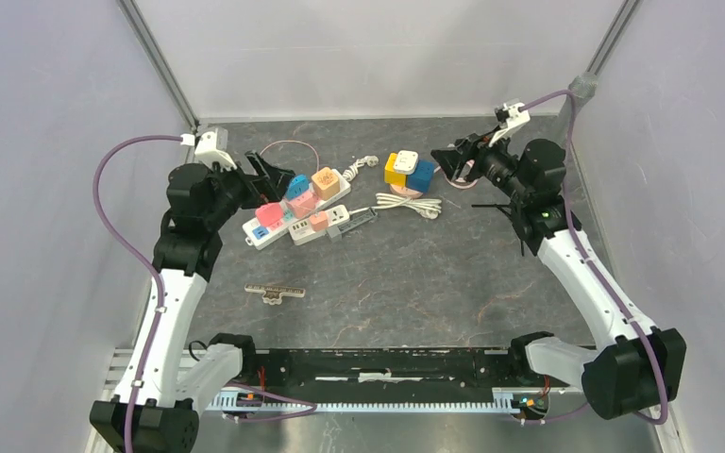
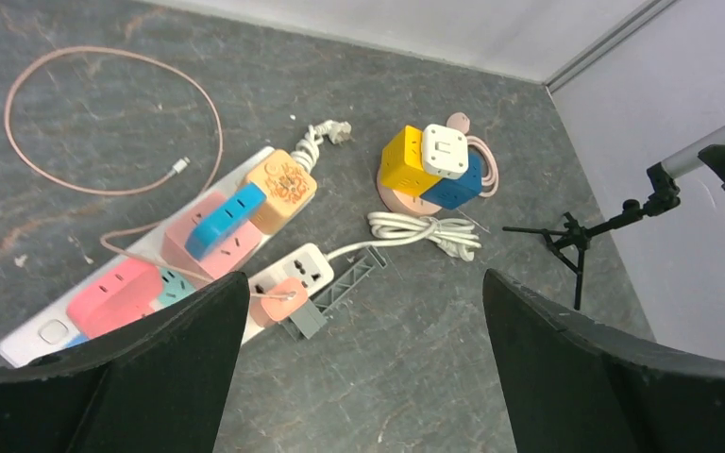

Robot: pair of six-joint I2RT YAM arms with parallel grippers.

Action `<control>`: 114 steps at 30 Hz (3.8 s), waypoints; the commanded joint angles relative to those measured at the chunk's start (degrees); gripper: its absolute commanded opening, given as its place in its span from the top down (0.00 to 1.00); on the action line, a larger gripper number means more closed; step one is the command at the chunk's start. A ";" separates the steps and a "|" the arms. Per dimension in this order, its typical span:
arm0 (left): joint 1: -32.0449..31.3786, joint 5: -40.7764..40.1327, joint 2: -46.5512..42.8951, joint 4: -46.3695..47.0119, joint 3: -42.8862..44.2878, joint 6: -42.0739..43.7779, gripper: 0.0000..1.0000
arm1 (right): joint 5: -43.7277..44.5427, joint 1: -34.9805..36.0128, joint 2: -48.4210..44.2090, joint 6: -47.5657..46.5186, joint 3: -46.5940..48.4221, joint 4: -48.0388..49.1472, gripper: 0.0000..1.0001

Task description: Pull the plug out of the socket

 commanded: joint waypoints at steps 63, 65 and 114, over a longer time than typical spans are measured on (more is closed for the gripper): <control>0.29 -15.37 -7.16 -23.30 -13.85 -14.20 0.00 | 41.08 42.22 56.40 -8.04 25.31 5.87 0.47; 0.35 -14.97 -7.12 -23.06 -14.09 -14.47 0.00 | 40.60 42.24 55.60 -7.68 23.98 5.73 0.53; -8.61 -10.72 19.97 16.07 -31.80 -30.94 0.38 | 35.68 42.41 46.49 -2.84 12.44 2.23 0.81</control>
